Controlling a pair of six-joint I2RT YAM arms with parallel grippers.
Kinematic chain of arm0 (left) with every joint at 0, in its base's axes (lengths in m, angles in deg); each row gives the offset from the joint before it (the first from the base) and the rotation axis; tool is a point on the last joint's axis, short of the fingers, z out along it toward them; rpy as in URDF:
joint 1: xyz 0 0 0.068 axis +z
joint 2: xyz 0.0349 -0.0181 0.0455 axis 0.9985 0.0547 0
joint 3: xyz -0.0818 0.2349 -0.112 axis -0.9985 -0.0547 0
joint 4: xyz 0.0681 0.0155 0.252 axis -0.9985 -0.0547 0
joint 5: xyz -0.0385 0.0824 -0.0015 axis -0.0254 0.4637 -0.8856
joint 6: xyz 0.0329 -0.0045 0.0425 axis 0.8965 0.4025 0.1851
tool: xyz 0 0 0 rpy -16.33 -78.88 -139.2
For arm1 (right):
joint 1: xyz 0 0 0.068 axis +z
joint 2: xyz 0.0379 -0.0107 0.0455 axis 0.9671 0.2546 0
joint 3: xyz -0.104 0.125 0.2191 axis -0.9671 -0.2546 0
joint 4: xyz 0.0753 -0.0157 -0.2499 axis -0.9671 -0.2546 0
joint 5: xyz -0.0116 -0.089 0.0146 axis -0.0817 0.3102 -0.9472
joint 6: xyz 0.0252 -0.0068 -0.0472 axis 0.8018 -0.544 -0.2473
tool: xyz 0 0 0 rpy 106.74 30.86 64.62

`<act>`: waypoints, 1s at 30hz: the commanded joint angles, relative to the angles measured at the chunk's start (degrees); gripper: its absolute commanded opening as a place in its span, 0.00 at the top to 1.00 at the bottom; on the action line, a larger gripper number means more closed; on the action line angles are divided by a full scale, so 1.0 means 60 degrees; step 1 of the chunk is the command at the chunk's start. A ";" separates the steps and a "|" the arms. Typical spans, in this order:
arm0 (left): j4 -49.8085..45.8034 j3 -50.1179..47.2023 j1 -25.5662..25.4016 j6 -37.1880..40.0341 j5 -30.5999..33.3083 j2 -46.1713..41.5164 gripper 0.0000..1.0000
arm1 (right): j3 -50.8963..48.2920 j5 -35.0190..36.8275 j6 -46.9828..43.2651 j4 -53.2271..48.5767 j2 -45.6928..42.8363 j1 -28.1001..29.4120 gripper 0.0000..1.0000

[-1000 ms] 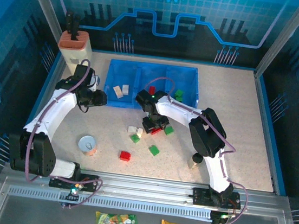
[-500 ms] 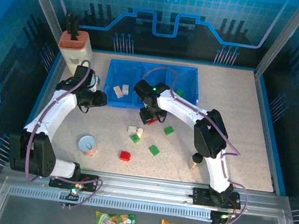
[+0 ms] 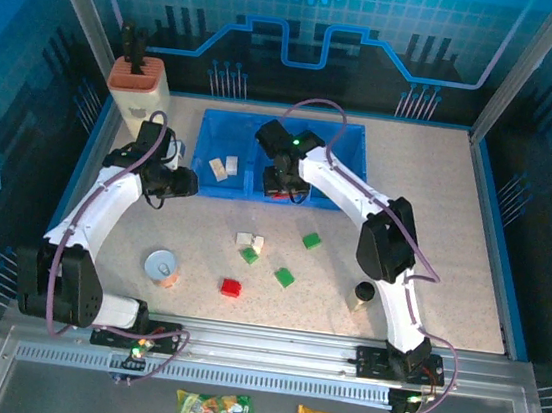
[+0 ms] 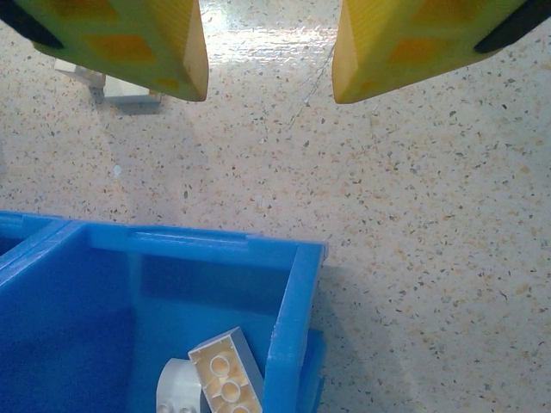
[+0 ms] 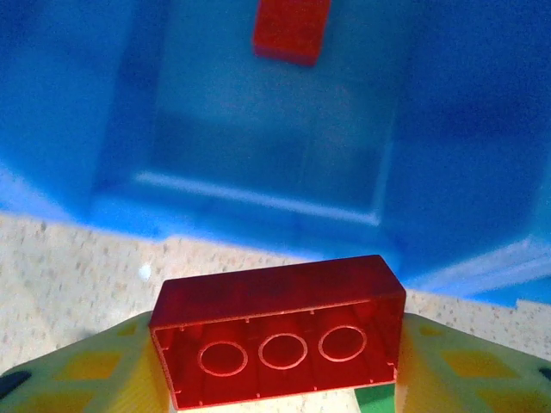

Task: Sort the legos into containers by color
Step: Place the lego in the container.

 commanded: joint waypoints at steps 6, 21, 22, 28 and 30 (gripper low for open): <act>0.0089 -0.0097 0.0106 0.0209 -0.0329 -0.0252 0.57 | 0.1371 0.0153 0.1285 -0.0009 0.1098 -0.0197 0.41; 0.0086 -0.0112 0.0097 0.0208 -0.0361 -0.0234 0.57 | 0.2912 0.0048 0.1756 -0.0050 0.2750 -0.0374 0.40; 0.0085 -0.0112 0.0098 0.0200 -0.0362 -0.0240 0.57 | 0.2935 0.0058 0.1743 -0.0035 0.2812 -0.0373 0.40; 0.0091 -0.0117 0.0097 0.0209 -0.0377 -0.0222 0.57 | 0.2948 0.0146 0.1657 0.0033 0.2786 -0.0380 0.34; 0.0079 -0.0111 0.0097 0.0210 -0.0394 -0.0209 0.57 | 0.2948 0.0176 0.1593 0.0004 0.2674 -0.0380 0.32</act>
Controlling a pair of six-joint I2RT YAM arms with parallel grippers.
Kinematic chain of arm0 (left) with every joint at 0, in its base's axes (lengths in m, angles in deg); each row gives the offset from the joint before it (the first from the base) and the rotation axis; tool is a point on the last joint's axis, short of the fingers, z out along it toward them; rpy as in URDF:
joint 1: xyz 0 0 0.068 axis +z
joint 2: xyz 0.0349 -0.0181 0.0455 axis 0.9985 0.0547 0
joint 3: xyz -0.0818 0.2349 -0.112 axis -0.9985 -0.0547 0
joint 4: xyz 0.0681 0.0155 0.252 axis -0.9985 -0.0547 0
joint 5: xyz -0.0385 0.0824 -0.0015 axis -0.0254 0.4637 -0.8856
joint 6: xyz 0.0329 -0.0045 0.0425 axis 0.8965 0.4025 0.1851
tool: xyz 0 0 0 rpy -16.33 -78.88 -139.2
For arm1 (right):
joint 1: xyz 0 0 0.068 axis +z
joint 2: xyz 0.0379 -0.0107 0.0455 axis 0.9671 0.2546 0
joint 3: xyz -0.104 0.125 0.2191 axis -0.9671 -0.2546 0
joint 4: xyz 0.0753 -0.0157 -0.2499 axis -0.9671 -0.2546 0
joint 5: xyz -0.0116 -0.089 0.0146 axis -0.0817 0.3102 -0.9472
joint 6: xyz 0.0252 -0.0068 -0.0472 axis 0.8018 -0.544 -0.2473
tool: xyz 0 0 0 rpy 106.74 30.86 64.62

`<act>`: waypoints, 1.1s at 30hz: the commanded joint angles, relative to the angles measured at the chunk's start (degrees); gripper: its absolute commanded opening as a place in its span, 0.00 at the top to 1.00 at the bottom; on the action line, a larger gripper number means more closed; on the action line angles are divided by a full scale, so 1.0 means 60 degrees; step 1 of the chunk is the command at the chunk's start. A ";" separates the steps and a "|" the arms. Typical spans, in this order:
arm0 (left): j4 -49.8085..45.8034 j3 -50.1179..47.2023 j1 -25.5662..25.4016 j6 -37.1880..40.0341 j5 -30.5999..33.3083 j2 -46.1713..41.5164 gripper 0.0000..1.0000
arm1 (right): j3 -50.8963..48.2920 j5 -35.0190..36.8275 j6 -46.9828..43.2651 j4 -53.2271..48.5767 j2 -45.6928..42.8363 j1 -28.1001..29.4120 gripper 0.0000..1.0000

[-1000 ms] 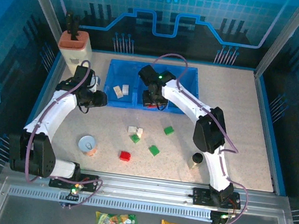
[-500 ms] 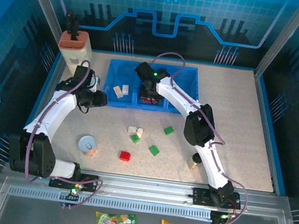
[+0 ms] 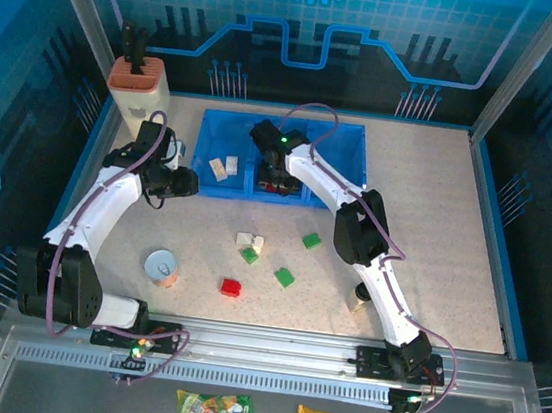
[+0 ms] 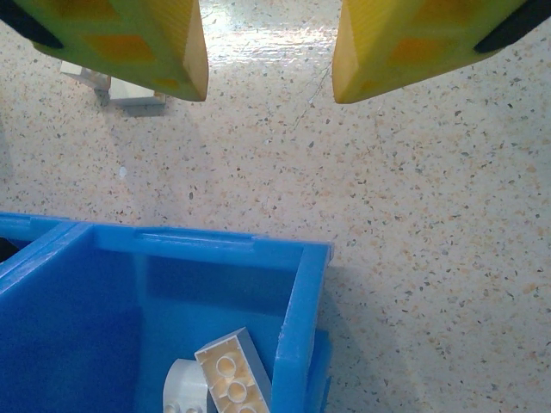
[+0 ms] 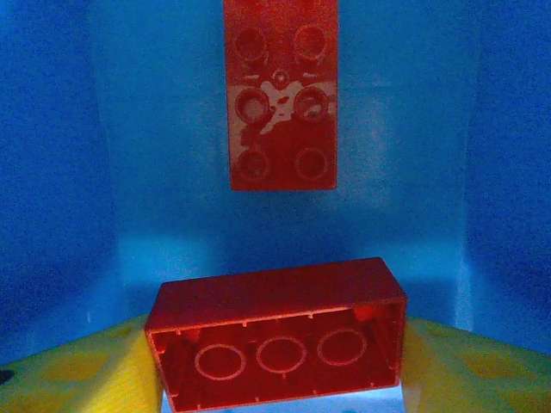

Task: Sort the legos into containers by color
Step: Place the lego in the container.

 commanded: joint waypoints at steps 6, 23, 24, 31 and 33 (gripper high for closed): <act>0.0084 -0.0126 0.0098 0.0219 -0.0267 -0.0186 0.57 | 0.0019 0.0162 -0.0084 -0.0179 -0.0652 -0.0019 0.29; 0.0061 -0.0108 0.0096 0.0238 -0.0296 -0.0149 0.57 | -0.0358 0.0053 -0.0779 -0.0655 -0.1597 0.0169 0.19; 0.0070 -0.0111 0.0096 0.0237 -0.0296 -0.0149 0.57 | -0.0465 0.0031 -0.0926 -0.0684 -0.1798 0.0222 0.19; 0.0059 -0.0082 0.0098 0.0251 -0.0310 -0.0112 0.57 | -0.1774 -0.0140 -0.1934 -0.0852 -0.2750 0.0564 0.23; 0.0053 -0.0090 0.0096 0.0257 -0.0321 -0.0105 0.57 | -0.2410 -0.0323 -0.2229 -0.0687 -0.3109 0.0645 0.24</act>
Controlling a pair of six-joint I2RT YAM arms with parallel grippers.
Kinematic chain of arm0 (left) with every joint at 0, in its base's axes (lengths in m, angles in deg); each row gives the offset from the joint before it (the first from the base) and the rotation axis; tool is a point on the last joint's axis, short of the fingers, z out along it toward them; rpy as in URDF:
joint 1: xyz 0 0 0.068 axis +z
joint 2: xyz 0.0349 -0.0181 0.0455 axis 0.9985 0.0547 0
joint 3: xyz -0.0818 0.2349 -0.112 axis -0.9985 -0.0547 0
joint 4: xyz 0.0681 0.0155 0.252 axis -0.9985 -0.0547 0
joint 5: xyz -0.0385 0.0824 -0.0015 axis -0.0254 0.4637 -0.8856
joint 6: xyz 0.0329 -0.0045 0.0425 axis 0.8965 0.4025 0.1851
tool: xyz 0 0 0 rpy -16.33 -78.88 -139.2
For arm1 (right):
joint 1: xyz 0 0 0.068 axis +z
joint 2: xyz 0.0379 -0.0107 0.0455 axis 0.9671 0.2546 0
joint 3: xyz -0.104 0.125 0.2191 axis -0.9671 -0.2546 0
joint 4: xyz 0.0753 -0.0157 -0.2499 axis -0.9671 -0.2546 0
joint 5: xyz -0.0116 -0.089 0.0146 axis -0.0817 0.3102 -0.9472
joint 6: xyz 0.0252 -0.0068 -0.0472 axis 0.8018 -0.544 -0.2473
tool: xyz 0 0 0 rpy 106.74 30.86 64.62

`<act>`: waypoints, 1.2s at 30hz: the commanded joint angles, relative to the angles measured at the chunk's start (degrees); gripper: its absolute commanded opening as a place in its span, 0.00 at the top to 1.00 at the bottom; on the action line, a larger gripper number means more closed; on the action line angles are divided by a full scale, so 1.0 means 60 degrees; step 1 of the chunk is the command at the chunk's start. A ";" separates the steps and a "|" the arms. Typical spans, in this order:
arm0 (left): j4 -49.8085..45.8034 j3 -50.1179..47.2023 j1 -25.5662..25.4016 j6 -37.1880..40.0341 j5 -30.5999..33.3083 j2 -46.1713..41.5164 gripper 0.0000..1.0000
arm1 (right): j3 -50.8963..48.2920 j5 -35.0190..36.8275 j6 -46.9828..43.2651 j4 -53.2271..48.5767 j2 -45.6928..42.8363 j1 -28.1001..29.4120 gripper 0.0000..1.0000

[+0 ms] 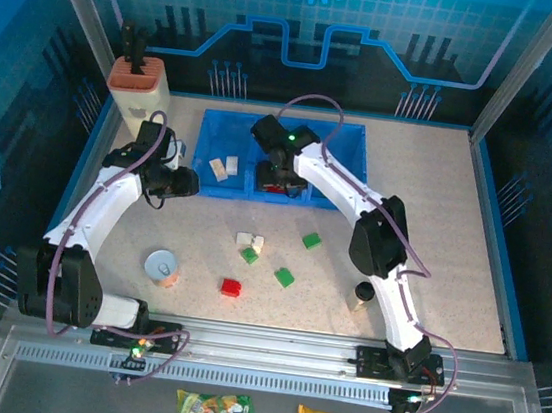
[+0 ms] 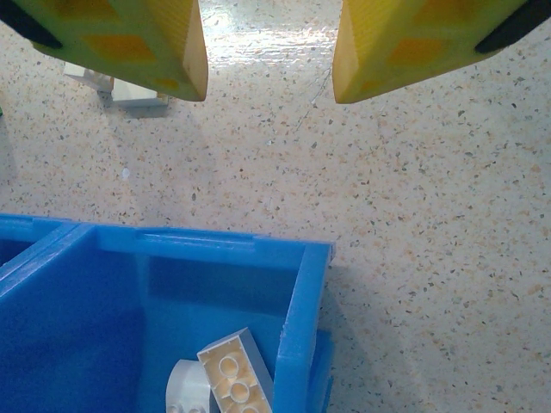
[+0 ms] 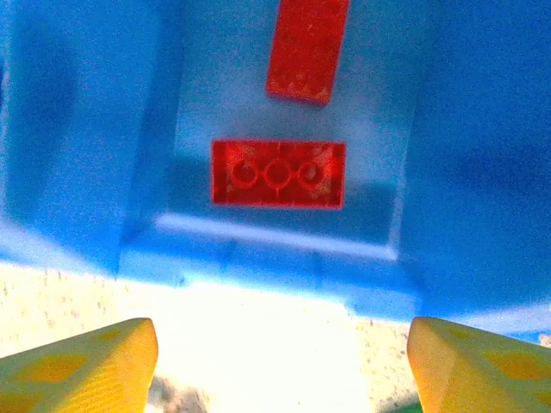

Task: Sort the legos into containers by color
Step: Place the lego in the container, then pick up the lego from the center of the table.

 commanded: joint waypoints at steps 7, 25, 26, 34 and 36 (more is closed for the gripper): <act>0.0039 -0.0082 0.0096 0.0272 -0.0234 -0.0090 0.57 | -0.2803 -0.0969 -0.1207 0.0488 -0.1960 0.0402 0.27; 0.0045 -0.0098 0.0096 0.0292 -0.0226 -0.0090 0.57 | -0.6396 -0.0795 -0.2058 0.1373 -0.3013 -0.0035 0.30; 0.0059 -0.0097 0.0099 0.0290 -0.0255 -0.0090 0.57 | -0.6546 -0.0848 -0.2059 0.1529 -0.3028 -0.0109 0.30; 0.0073 -0.0108 0.0105 0.0288 -0.0296 -0.0076 0.57 | -0.7066 -0.0959 -0.2158 0.1917 -0.3014 -0.0569 0.32; 0.0068 -0.0103 0.0097 0.0278 -0.0300 -0.0076 0.57 | -0.7167 -0.1070 -0.2212 0.2057 -0.2980 -0.0662 0.32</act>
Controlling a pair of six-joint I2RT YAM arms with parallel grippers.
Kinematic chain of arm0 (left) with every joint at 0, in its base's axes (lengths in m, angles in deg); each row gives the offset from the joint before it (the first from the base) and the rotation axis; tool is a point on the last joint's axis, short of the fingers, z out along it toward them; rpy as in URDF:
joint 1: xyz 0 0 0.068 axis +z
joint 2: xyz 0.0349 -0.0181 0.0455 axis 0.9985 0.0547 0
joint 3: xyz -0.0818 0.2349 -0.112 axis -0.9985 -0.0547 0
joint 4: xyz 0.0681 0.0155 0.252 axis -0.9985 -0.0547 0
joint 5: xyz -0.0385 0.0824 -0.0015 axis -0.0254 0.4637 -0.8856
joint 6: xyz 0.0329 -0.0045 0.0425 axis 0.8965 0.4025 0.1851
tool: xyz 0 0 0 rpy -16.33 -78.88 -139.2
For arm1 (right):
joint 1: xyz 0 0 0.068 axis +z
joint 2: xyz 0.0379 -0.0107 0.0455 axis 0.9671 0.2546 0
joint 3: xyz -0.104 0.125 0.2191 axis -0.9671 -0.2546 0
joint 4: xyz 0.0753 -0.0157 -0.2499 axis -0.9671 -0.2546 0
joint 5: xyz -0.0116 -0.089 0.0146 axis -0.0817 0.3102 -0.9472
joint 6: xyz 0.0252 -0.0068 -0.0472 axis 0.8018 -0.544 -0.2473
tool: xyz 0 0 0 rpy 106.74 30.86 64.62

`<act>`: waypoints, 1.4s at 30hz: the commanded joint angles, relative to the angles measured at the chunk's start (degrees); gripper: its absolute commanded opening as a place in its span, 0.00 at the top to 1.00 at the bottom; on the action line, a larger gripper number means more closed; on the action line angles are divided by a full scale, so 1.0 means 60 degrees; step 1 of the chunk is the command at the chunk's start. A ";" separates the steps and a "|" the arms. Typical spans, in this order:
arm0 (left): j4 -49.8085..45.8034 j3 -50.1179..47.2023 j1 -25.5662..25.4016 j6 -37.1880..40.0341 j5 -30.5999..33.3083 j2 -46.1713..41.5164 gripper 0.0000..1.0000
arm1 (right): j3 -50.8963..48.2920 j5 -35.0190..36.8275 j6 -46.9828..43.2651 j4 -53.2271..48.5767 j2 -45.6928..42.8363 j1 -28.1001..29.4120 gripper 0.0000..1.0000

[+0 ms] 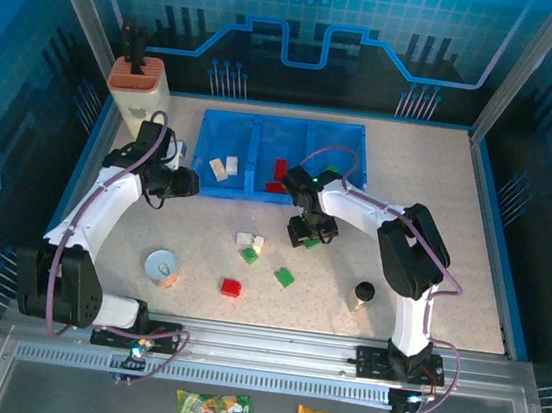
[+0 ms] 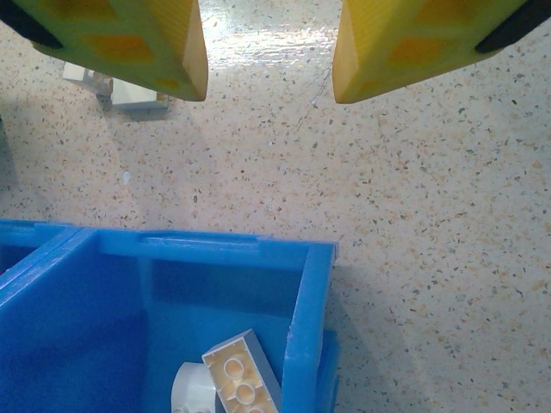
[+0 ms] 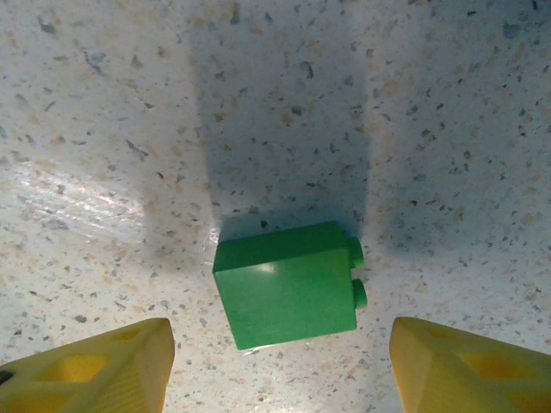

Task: Sort the legos into containers by color
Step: Pick up the lego from the center of the table.

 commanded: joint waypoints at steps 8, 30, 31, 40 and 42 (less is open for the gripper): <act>0.0060 -0.0097 0.0098 0.0121 -0.0201 -0.0075 0.57 | -0.0471 -0.0489 -0.0341 0.0648 0.0011 -0.0367 0.36; 0.0039 -0.0097 0.0104 0.0157 -0.0186 -0.0105 0.57 | -0.0487 -0.0429 -0.0429 0.0720 0.0468 -0.0411 0.49; 0.0049 -0.0098 0.0097 0.0147 -0.0200 -0.0105 0.57 | -0.0472 -0.0414 -0.0429 0.0699 0.0446 -0.0412 0.50; 0.0067 -0.0104 0.0100 0.0146 -0.0274 -0.0134 0.57 | -0.0421 -0.0478 -0.0304 0.0514 -0.0187 -0.0396 0.58; 0.0063 -0.0097 0.0099 0.0143 -0.0304 -0.0160 0.57 | -0.0373 -0.0452 -0.0279 0.0406 -0.0411 -0.0411 0.58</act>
